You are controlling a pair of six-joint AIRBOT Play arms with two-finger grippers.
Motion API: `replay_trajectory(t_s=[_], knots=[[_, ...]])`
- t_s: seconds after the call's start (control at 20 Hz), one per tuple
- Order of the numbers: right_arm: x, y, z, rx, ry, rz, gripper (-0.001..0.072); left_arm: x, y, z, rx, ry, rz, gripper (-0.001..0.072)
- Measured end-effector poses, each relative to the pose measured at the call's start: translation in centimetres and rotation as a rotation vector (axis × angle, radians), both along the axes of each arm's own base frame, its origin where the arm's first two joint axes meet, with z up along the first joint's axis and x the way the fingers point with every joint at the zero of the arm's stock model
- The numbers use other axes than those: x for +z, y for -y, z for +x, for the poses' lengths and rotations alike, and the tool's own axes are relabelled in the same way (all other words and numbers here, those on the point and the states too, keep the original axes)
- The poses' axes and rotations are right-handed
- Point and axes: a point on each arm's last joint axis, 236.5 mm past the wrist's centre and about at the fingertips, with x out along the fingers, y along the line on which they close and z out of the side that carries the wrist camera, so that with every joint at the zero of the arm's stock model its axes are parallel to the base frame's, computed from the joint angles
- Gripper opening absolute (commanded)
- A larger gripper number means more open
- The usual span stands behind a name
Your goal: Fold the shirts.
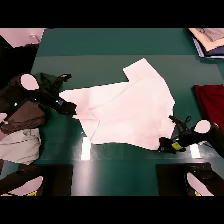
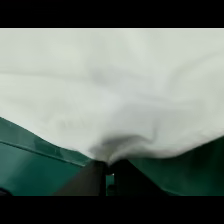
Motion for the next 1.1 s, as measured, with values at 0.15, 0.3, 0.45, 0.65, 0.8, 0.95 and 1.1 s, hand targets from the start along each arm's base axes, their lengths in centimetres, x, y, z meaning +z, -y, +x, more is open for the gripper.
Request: replay_trajectory(t_s=[0.15,0.3,0.45,0.65,0.8,0.95,1.1], knots=[[2.6,0.3,2.5,-0.036,0.119,0.006,0.0019,2.0,-0.5,1.7,0.011,0.065,0.004,0.0024],[7.8,1.9,7.6,-0.109,0.306,-0.002,0.0019,7.3,-1.5,5.3,0.047,0.206,-0.009,0.0024],[15.1,4.5,13.5,-0.167,0.528,-0.033,0.0019,16.2,-3.3,9.1,0.11,0.421,-0.032,0.0024],[28.8,8.6,20.7,-0.227,0.883,-0.106,0.0019,31.8,-5.9,10.6,0.199,0.796,-0.069,0.0024],[40.0,10.6,22.6,-0.244,1.146,-0.167,0.0019,41.3,-7.1,7.8,0.235,1.045,-0.089,0.0024],[50.5,11.5,21.5,-0.253,1.399,-0.234,0.0019,47.4,-7.5,3.8,0.267,1.236,-0.118,0.0023],[58.5,11.5,18.0,-0.266,1.618,-0.304,0.0019,53.4,-7.9,-1.3,0.3,1.443,-0.161,0.0023]])
